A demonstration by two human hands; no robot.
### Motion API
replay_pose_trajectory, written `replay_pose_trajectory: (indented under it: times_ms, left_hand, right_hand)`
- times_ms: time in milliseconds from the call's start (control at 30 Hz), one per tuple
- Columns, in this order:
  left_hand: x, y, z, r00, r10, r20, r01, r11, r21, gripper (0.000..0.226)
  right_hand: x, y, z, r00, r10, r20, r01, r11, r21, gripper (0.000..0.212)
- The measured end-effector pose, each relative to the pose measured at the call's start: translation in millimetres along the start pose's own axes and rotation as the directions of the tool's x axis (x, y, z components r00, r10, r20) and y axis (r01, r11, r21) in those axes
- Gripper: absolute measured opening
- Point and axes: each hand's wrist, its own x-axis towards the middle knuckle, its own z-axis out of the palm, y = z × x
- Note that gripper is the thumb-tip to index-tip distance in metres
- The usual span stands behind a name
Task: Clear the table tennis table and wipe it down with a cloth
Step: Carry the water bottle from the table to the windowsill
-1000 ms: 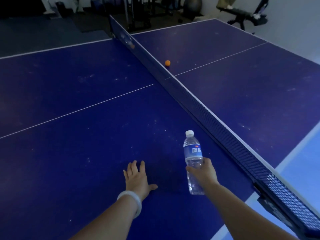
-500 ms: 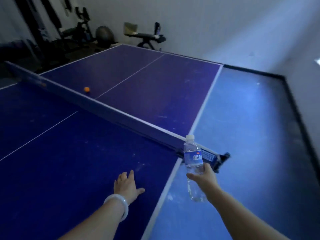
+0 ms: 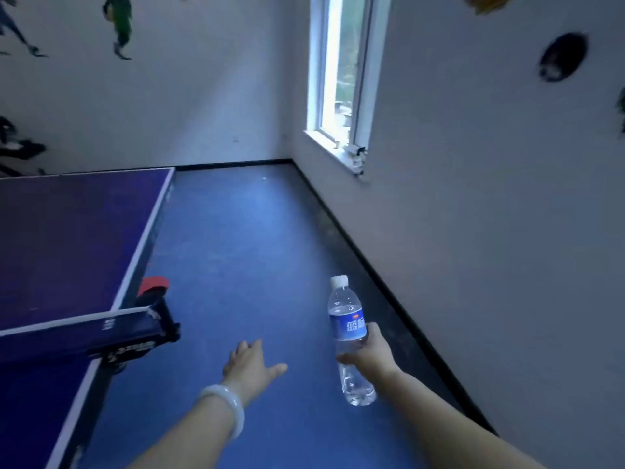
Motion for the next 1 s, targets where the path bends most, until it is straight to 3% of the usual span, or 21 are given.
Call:
replay_pose_trajectory:
  times_ms: [167, 367, 700, 800, 1000]
  left_hand:
    - [-14, 141, 62, 0.960, 0.246, 0.134, -0.255, 0.966, 0.049, 0.082]
    - [-33, 272, 125, 0.829, 0.467, 0.308, -0.512, 0.855, 0.082, 0.074]
    - [-88, 474, 235, 0.485, 0.703, 0.520, -0.822, 0.569, -0.004, 0.075]
    - [-122, 507, 267, 0.367, 0.720, 0.589, -0.871, 0.489, -0.054, 0.070]
    - [-206, 550, 325, 0.197, 0.707, 0.679, -0.928, 0.358, -0.103, 0.068]
  right_hand:
    - [-30, 55, -138, 0.966, 0.083, -0.244, -0.050, 0.990, 0.135, 0.051]
    - [-79, 123, -255, 0.839, 0.243, -0.487, -0.097, 0.947, 0.305, 0.054]
    - [-177, 216, -390, 0.452, 0.493, -0.743, -0.074, 0.851, 0.520, 0.052]
    - [-214, 236, -409, 0.345, 0.578, -0.739, -0.037, 0.795, 0.605, 0.053]
    - [-293, 279, -437, 0.167, 0.638, -0.752, 0.002, 0.762, 0.647, 0.050]
